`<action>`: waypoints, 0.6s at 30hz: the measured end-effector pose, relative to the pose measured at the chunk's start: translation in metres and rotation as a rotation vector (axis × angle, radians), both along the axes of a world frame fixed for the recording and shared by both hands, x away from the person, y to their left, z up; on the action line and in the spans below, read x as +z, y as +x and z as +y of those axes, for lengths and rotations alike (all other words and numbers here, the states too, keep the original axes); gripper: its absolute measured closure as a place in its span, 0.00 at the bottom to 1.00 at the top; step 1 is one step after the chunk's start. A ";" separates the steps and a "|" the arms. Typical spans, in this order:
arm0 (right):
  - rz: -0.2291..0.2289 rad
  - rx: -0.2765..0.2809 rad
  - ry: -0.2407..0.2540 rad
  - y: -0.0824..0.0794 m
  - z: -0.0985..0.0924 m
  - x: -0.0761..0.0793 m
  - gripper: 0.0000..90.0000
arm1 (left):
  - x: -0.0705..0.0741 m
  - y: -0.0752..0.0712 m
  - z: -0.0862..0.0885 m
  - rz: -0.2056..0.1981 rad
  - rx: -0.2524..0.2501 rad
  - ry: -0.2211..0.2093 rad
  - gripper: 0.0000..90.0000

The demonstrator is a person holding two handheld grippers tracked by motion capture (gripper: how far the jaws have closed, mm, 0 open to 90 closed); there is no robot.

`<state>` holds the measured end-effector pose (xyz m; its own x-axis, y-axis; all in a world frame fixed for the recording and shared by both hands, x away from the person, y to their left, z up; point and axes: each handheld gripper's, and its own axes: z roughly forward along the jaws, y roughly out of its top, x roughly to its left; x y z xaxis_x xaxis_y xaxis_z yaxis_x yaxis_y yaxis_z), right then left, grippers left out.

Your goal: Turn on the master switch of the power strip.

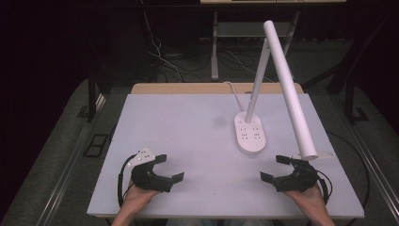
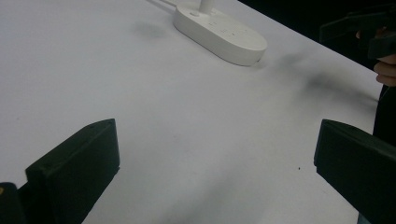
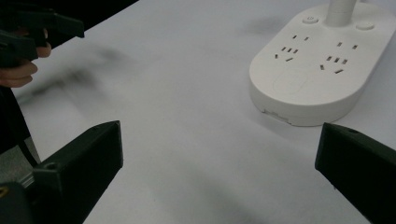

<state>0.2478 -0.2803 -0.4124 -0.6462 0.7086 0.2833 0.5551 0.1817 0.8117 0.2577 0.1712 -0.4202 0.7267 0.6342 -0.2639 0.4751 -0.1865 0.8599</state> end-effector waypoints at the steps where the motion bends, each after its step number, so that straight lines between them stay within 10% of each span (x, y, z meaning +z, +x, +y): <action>1: 0.001 0.007 -0.009 0.000 0.001 -0.001 0.01 | 0.000 0.000 0.000 0.000 -0.001 0.000 0.00; 18: 0.022 0.018 -0.027 -0.002 0.004 -0.002 0.01 | 0.001 -0.005 0.002 0.009 -0.028 0.003 0.00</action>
